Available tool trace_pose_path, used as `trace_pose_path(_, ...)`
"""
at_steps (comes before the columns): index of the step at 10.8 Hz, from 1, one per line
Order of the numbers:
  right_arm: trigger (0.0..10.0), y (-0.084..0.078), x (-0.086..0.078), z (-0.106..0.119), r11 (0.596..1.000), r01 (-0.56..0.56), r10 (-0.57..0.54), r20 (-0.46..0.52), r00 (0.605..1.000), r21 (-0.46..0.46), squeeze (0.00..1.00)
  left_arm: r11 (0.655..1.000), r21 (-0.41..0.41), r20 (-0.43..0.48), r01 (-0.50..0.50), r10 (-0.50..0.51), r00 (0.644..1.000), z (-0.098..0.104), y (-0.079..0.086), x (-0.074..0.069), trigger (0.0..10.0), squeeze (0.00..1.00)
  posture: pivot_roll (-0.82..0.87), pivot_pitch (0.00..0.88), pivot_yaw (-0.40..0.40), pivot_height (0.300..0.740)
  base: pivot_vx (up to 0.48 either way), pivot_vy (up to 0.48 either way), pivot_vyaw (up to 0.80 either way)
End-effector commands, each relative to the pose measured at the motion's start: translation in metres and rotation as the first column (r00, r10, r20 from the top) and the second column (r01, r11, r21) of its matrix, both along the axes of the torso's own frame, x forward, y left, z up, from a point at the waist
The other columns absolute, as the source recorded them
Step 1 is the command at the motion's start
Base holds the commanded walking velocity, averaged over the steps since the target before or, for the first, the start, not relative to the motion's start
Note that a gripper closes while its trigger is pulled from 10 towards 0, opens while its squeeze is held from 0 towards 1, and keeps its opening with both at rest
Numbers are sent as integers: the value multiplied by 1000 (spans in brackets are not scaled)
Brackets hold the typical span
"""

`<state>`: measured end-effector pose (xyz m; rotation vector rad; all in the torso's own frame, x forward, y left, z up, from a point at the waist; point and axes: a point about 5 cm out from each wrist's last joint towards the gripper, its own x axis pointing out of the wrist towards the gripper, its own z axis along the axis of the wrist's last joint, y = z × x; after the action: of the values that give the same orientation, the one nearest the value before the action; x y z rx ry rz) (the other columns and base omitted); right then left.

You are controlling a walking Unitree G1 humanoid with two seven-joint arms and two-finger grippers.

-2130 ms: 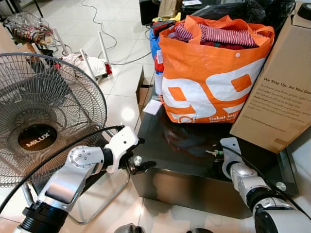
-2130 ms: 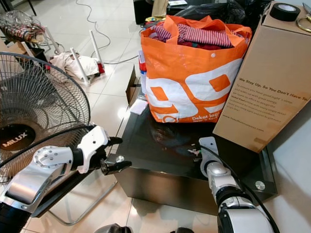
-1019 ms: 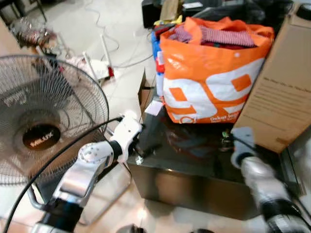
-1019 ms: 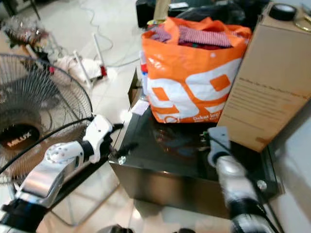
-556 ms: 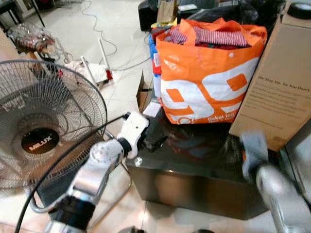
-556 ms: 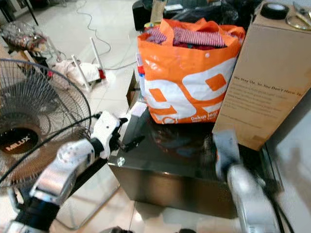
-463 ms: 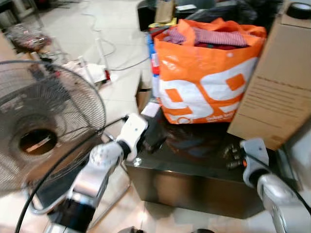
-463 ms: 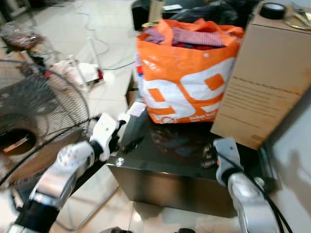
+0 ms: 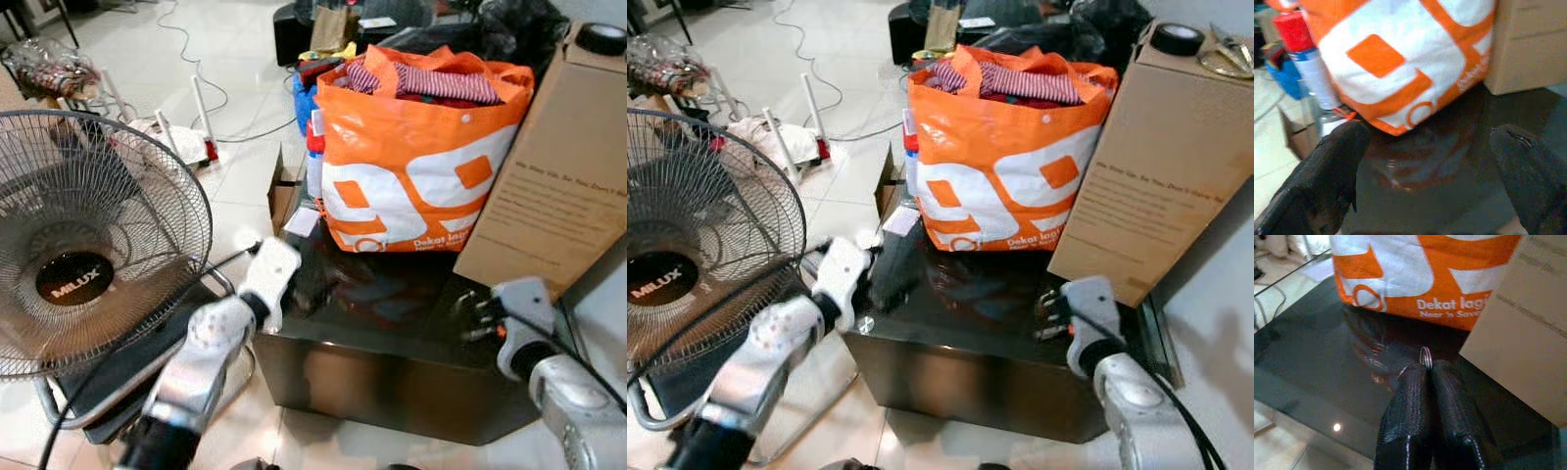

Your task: Hang keys on a hook

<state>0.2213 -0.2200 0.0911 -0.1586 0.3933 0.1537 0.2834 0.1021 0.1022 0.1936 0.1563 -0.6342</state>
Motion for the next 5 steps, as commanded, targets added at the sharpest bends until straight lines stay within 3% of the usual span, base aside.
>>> trace_pose_path(1, 0, -3, 1, -2, 1000, 20, -20, -2, 1000, -4, 0, 999, 9, -4, -53, 53, 999, -4, 6, 2, 10000, 0, -233, 0, 57, 740, 0, 0, 0)
trace_pose_path(3, 0, -6, 0, 7, 996, 79, -80, 41, 996, 31, 0, 994, -49, 19, -93, 94, 995, 2, -2, -2, 10000, 0, -208, 0, 46, 740, 0, 0, 0)
trace_pose_path(5, 0, 7, 4, 14, 987, 137, -145, 99, 984, 85, 0, 984, -63, 46, -166, 169, 985, 6, 9, 6, 10000, 0, -209, 0, 73, 740, 0, 0, 0)
